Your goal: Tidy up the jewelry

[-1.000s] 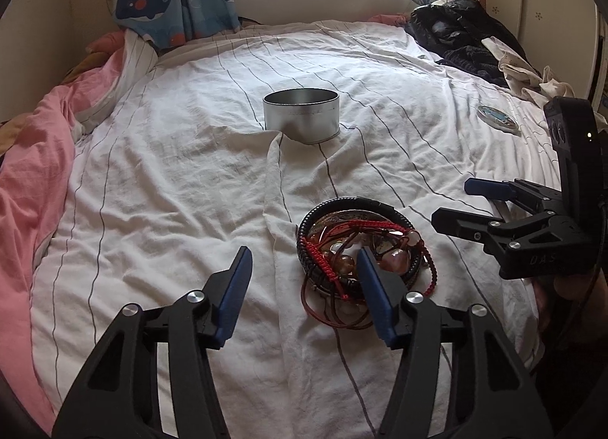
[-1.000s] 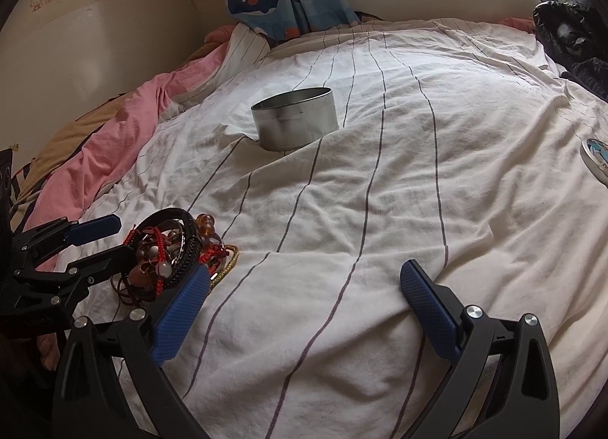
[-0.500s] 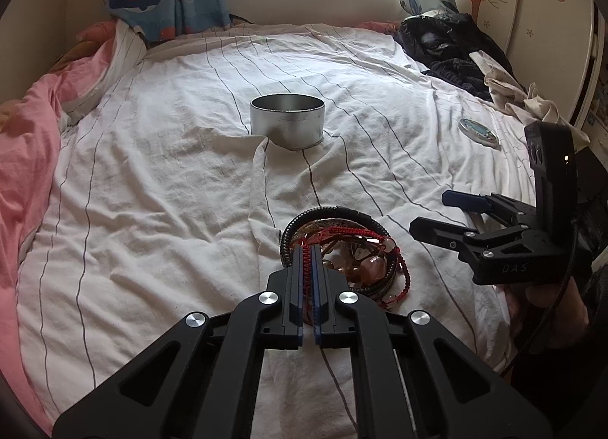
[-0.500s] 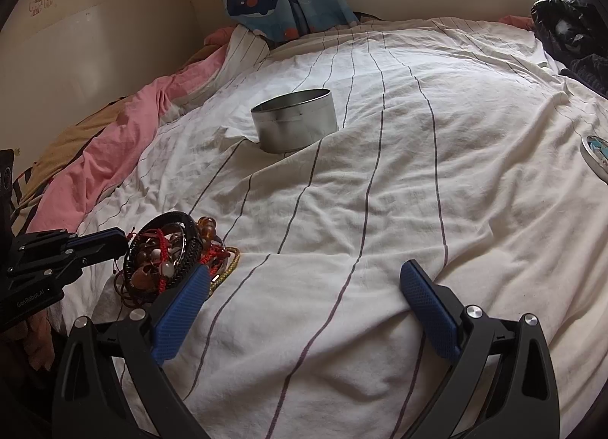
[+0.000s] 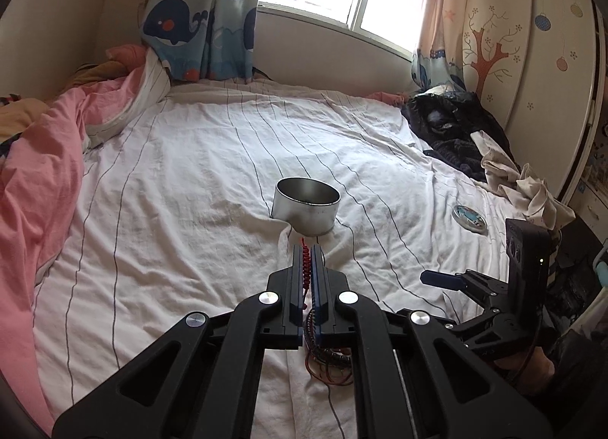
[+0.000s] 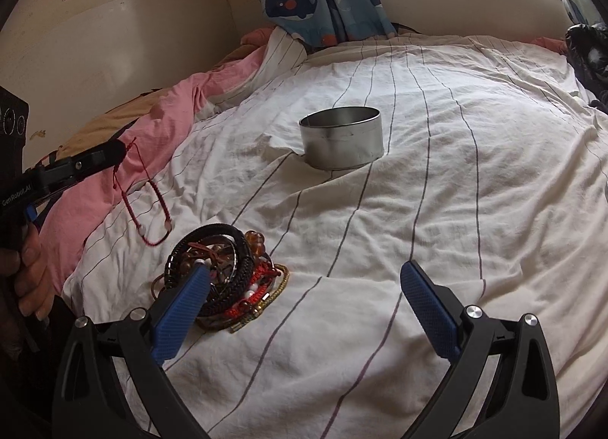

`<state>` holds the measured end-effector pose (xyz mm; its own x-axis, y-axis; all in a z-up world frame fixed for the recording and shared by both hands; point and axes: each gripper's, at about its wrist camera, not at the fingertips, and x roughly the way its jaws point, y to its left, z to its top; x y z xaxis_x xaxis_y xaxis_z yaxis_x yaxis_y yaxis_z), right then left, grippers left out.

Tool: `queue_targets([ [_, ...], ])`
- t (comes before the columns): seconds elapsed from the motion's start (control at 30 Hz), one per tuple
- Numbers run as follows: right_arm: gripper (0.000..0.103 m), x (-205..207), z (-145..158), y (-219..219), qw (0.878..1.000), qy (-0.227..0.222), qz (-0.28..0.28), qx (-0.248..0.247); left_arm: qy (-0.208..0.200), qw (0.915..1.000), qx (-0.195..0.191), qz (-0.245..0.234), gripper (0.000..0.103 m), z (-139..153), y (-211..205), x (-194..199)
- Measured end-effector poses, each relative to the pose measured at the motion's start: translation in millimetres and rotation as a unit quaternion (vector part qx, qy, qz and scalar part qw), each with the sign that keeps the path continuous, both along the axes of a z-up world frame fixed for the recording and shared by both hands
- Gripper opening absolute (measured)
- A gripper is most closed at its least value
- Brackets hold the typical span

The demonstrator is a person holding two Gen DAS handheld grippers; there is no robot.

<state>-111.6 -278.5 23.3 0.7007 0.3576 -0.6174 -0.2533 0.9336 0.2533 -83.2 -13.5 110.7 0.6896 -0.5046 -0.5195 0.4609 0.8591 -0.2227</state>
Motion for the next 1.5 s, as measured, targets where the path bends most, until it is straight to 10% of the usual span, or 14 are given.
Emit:
queue_targets([
  [0.13, 0.061, 14.1, 2.5, 10.7, 0.999, 0.018, 0.021, -0.018, -0.001, 1.0000, -0.002, 0.001, 0.003, 1.0, -0.4, 3.9],
  [0.53, 0.011, 24.7, -7.1, 31.8, 0.995, 0.050, 0.083, -0.019, 0.005, 1.0000, -0.001, -0.002, 0.004, -3.0, -8.9, 9.7],
  [1.1, 0.001, 18.8, 8.6, 11.0, 0.995, 0.056, 0.074, 0.048, 0.008, 1.0000, 0.000, 0.004, 0.004, -6.6, -8.9, 12.2],
  [1.23, 0.054, 20.1, -0.5, 13.0, 0.995, 0.061, 0.062, 0.045, 0.008, 1.0000, -0.001, 0.003, 0.004, -6.8, -9.1, 12.2],
  [1.5, 0.022, 32.6, -18.7, 19.0, 0.988, 0.101, 0.089, 0.076, 0.008, 1.0000, 0.000, 0.002, 0.004, -8.1, -11.1, 11.7],
])
